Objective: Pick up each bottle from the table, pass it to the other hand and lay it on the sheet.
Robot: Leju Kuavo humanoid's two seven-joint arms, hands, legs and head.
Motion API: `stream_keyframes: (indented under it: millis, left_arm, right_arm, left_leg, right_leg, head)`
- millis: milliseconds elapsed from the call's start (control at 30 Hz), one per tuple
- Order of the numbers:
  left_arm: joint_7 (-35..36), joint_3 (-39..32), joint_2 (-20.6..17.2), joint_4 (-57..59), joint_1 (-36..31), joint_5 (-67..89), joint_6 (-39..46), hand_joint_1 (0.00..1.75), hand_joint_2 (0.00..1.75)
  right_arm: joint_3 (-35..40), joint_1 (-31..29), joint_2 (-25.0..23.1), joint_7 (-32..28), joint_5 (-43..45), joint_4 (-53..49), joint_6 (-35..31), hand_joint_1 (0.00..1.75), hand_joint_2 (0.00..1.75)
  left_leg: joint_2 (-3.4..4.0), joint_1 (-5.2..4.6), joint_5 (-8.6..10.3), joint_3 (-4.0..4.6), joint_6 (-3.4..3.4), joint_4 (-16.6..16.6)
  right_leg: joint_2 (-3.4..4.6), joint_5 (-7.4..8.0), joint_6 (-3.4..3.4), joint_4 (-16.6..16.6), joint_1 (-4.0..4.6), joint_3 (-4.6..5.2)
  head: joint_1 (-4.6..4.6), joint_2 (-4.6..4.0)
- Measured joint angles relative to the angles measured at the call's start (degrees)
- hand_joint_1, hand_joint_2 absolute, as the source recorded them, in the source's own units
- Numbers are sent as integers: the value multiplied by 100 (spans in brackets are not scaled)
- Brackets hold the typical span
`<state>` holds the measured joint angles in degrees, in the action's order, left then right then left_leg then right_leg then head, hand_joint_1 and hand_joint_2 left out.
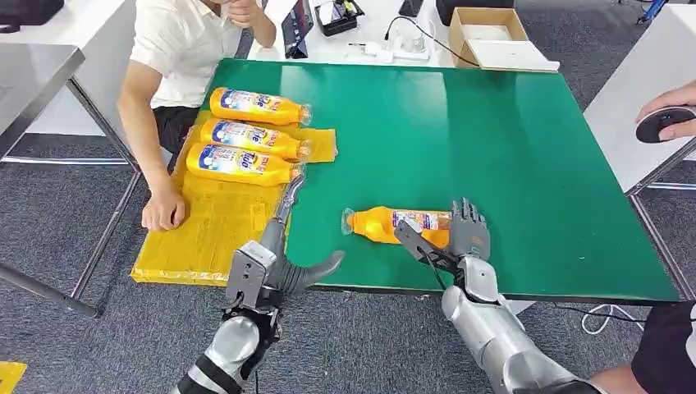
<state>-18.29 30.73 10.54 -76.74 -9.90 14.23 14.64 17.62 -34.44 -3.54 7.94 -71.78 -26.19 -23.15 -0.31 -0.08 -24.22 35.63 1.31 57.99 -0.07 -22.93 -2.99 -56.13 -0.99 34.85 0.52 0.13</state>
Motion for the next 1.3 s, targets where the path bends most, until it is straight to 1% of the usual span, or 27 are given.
stream_keyframes:
  millis: [33,67,267,300,367,400,567,800,967,1233,1300]
  left_arm:
    - [-2,0,0,9,-14,-24,-4,0,175]
    - [-15,0,4,24,-31,-44,-13,0,175]
    - [-98,0,15,118,-90,-107,-26,0,175]
    - [-103,0,15,131,-103,-114,-26,0,175]
    - [-105,0,17,144,-116,-114,-26,0,175]
    - [-105,0,18,151,-123,-114,-26,0,175]
    - [-157,4,37,195,-143,-177,15,0,175]
    - [-243,13,48,282,-203,-236,50,0,175]
    - [-275,20,59,354,-247,-317,37,0,175]
    - [-304,74,59,380,-242,-330,39,0,175]
    - [-321,87,57,378,-231,-341,59,0,175]
  right_arm:
    - [-11,-8,0,-48,22,18,2,0,175]
    - [-26,-11,4,-90,40,31,-9,31,175]
    - [-68,-25,13,-291,99,149,-39,31,175]
    - [-77,-26,13,-298,103,164,-39,110,175]
    - [-79,-27,13,-315,103,184,-46,157,175]
    - [-81,-29,15,-320,103,190,-50,173,175]
    - [-118,-49,24,-411,140,249,-22,175,175]
    - [-197,-142,48,-453,228,380,263,175,175]
    - [-282,-242,83,-376,295,461,608,175,175]
    - [-354,-235,103,-341,306,509,663,175,175]
    - [-369,-219,101,-454,395,512,647,175,175]
  left_leg:
    - [0,0,0,0,0,0]
    - [0,0,0,0,0,0]
    - [0,0,0,-1,0,0]
    - [0,0,0,-1,0,0]
    - [1,0,0,-1,0,0]
    - [1,0,0,-1,0,0]
    - [0,0,0,-2,0,0]
    - [1,0,0,-6,0,0]
    - [0,1,-3,-37,-1,0]
    - [-1,0,-5,-72,1,0]
    - [-1,0,-5,-78,1,0]
  right_leg:
    - [0,0,0,0,0,0]
    - [0,0,0,0,0,0]
    - [0,0,0,0,1,0]
    - [0,0,0,0,0,0]
    - [0,0,0,0,0,0]
    - [0,0,0,0,0,-1]
    - [0,0,0,0,0,-2]
    - [0,0,0,1,1,-4]
    - [0,-2,1,3,1,-32]
    - [0,-3,1,5,0,-70]
    - [0,-3,1,5,0,-79]
  head:
    - [0,0]
    - [0,0]
    - [0,0]
    - [0,0]
    - [0,0]
    - [0,0]
    - [0,0]
    - [2,0]
    - [0,0]
    - [0,0]
    - [0,0]
